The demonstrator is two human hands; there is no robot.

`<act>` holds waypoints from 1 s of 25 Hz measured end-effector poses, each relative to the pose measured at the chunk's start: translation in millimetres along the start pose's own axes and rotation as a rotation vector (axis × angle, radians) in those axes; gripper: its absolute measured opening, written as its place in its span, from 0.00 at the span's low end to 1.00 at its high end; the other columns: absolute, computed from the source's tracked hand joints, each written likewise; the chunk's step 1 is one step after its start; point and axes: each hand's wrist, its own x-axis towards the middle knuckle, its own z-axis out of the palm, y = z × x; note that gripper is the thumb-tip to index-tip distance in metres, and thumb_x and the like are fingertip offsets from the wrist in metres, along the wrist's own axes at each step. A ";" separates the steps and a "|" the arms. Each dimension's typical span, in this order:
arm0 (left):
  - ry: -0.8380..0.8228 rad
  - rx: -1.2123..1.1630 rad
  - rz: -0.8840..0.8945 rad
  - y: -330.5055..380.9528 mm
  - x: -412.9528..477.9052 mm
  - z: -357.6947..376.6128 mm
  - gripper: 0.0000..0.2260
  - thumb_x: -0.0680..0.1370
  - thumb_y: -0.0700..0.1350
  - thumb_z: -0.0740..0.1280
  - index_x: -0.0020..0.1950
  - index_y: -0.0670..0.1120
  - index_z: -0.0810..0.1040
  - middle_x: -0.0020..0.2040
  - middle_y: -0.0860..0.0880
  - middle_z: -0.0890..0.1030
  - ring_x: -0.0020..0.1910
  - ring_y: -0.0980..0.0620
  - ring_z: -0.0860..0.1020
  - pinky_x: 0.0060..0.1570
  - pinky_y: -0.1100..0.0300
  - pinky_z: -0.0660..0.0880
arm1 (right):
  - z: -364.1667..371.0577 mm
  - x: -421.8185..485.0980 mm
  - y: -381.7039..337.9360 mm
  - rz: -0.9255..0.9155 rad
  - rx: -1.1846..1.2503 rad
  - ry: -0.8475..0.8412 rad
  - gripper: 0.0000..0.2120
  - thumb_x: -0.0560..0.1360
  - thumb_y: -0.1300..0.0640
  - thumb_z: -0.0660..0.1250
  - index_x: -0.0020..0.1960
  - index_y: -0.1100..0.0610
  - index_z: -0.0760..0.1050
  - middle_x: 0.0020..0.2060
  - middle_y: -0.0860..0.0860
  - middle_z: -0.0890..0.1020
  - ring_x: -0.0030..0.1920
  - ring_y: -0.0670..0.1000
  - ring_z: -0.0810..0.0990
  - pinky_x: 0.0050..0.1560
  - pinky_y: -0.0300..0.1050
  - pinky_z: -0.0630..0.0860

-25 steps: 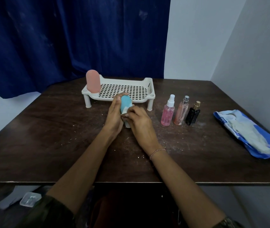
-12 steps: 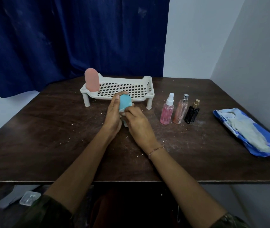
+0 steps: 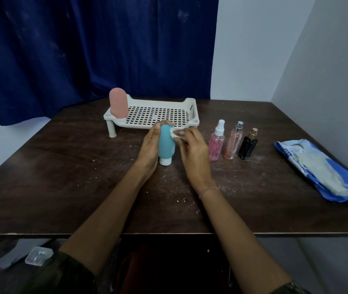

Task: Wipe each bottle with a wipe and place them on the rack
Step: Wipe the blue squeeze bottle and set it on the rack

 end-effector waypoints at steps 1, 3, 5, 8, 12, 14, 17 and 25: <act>0.006 -0.014 -0.004 1.2 -0.3 0.1 0.15 0.83 0.50 0.51 0.51 0.49 0.77 0.45 0.51 0.80 0.44 0.54 0.77 0.43 0.59 0.75 | 0.0 -0.2 -0.5 -0.013 0.006 -0.010 0.07 0.74 0.64 0.66 0.50 0.65 0.77 0.47 0.56 0.79 0.49 0.52 0.78 0.53 0.45 0.77; 0.014 -0.050 -0.002 3.2 -0.6 -0.5 0.15 0.83 0.48 0.50 0.51 0.47 0.76 0.44 0.51 0.81 0.42 0.55 0.78 0.42 0.60 0.76 | 0.6 -0.5 -2.4 -0.027 0.040 -0.041 0.06 0.73 0.65 0.68 0.48 0.65 0.79 0.46 0.56 0.80 0.48 0.51 0.78 0.52 0.44 0.77; 0.014 -0.066 0.001 6.2 -1.4 -1.6 0.15 0.83 0.48 0.50 0.51 0.47 0.75 0.44 0.48 0.81 0.42 0.54 0.79 0.42 0.60 0.77 | 1.8 -2.8 -3.9 -0.040 0.063 -0.085 0.06 0.72 0.64 0.69 0.47 0.65 0.80 0.44 0.55 0.80 0.46 0.51 0.79 0.51 0.43 0.77; 0.039 -0.040 -0.004 8.1 -1.1 -3.6 0.15 0.83 0.49 0.50 0.51 0.47 0.75 0.44 0.45 0.80 0.42 0.53 0.79 0.42 0.59 0.78 | 1.7 -5.6 -5.7 -0.066 0.058 -0.166 0.05 0.72 0.63 0.69 0.46 0.65 0.80 0.42 0.55 0.80 0.43 0.51 0.79 0.48 0.43 0.78; 0.036 -0.033 0.024 6.1 -0.6 -0.6 0.14 0.83 0.45 0.50 0.50 0.45 0.74 0.41 0.52 0.81 0.41 0.56 0.78 0.42 0.62 0.76 | 0.0 0.7 -5.8 -0.035 0.062 -0.048 0.05 0.72 0.65 0.69 0.46 0.66 0.79 0.43 0.56 0.79 0.46 0.51 0.78 0.51 0.38 0.75; 0.026 -0.033 0.038 5.3 1.0 -1.1 0.14 0.83 0.45 0.50 0.49 0.44 0.74 0.40 0.53 0.81 0.40 0.57 0.78 0.40 0.64 0.76 | 0.9 1.2 -5.2 -0.034 0.059 -0.033 0.05 0.71 0.65 0.70 0.46 0.66 0.80 0.43 0.56 0.79 0.45 0.51 0.78 0.51 0.38 0.75; 0.025 -0.049 0.013 5.6 2.5 -4.9 0.14 0.83 0.48 0.51 0.49 0.46 0.75 0.40 0.49 0.81 0.39 0.54 0.79 0.39 0.61 0.78 | 2.9 -3.7 -4.2 -0.031 0.101 -0.136 0.04 0.71 0.64 0.70 0.44 0.66 0.80 0.42 0.55 0.80 0.43 0.51 0.79 0.47 0.40 0.77; 0.123 -0.087 0.006 4.0 7.9 -9.3 0.14 0.83 0.48 0.50 0.48 0.45 0.73 0.39 0.45 0.79 0.37 0.54 0.78 0.37 0.62 0.77 | 6.1 -9.3 2.2 -0.099 0.054 -0.305 0.04 0.70 0.66 0.71 0.43 0.66 0.79 0.41 0.56 0.79 0.42 0.52 0.80 0.46 0.43 0.77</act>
